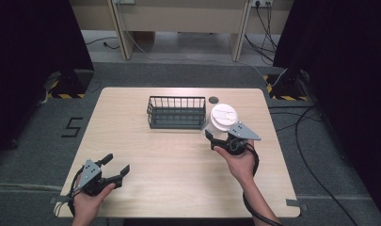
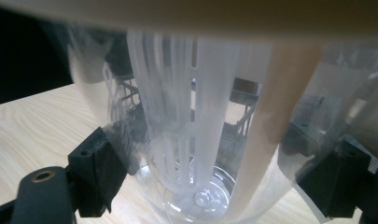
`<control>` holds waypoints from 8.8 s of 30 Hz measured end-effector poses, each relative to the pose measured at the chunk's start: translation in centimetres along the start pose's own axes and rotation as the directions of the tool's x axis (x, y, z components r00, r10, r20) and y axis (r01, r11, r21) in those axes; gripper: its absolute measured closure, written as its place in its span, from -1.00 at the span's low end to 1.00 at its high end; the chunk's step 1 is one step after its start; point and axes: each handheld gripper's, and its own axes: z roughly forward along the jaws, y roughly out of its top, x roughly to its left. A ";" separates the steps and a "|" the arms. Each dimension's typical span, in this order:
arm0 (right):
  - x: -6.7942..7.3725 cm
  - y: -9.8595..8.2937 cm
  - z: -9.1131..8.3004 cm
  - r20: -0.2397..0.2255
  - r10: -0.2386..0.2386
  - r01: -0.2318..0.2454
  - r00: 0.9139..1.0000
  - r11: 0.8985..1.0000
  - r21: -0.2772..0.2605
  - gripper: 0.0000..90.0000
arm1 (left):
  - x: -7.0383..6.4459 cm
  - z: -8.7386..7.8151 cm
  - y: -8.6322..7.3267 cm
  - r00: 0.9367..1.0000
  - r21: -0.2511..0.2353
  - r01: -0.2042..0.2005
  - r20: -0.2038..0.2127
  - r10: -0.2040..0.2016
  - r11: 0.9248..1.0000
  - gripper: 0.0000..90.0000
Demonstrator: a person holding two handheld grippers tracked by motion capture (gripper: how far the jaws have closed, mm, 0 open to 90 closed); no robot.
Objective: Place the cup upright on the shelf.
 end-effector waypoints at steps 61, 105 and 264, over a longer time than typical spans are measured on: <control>-0.1 7.9 12.1 -0.003 -0.020 0.020 1.000 1.000 0.023 -0.58 | 0.1 0.1 0.1 1.000 -0.004 -0.001 0.011 0.001 1.000 -0.61; 1.0 3.8 19.0 0.002 0.019 -0.019 1.000 0.971 0.238 -0.59 | 0.1 0.2 0.0 1.000 -0.002 -0.002 0.026 0.002 1.000 -0.61; -3.8 -6.0 -8.3 0.136 0.130 -0.156 0.982 0.968 0.197 -0.49 | -0.9 0.5 -0.3 1.000 0.025 -0.022 0.013 0.021 0.999 -0.63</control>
